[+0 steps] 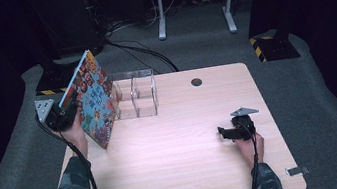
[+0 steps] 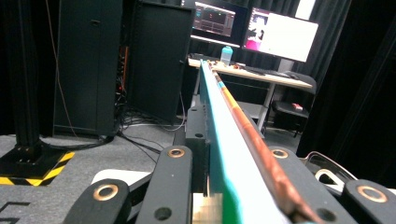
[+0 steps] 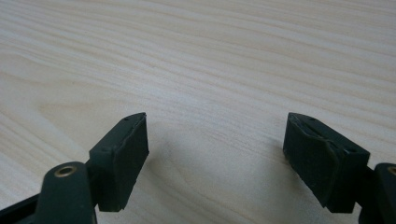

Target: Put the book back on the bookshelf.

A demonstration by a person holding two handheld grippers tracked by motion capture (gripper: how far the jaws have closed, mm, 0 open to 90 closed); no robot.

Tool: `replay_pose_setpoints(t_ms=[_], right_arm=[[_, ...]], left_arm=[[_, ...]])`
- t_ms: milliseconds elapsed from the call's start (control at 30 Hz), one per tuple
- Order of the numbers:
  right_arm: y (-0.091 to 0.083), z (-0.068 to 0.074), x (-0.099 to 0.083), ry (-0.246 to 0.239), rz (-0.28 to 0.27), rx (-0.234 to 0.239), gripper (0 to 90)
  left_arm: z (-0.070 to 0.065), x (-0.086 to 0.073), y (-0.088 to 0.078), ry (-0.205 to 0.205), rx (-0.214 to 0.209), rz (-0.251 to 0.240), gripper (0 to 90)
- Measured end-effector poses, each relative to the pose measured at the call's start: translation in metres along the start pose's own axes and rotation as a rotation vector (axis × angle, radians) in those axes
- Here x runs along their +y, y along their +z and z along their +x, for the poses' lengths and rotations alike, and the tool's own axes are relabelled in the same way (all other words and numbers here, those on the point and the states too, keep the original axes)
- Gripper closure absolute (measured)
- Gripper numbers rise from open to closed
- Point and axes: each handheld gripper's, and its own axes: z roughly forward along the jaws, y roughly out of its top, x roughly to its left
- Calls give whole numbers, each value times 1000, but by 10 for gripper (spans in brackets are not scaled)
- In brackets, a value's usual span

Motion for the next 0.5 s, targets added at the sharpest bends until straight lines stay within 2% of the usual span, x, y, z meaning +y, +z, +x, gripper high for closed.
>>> replay_pose_setpoints(t_ms=[367, 400, 467, 500], right_arm=[[0, 0, 0, -7, -1, -1, 218], [0, 0, 0, -7, -1, -2, 217], [0, 0, 0, -7, 0, -2, 218], [0, 0, 0, -7, -1, -1, 218]], left_arm=[[10, -1, -5, -8, 33, 21, 782], [13, 0, -7, 8, 48, 36, 771], [15, -1, -8, 2, 50, 34, 766], [18, 0, -10, 8, 47, 54, 759]])
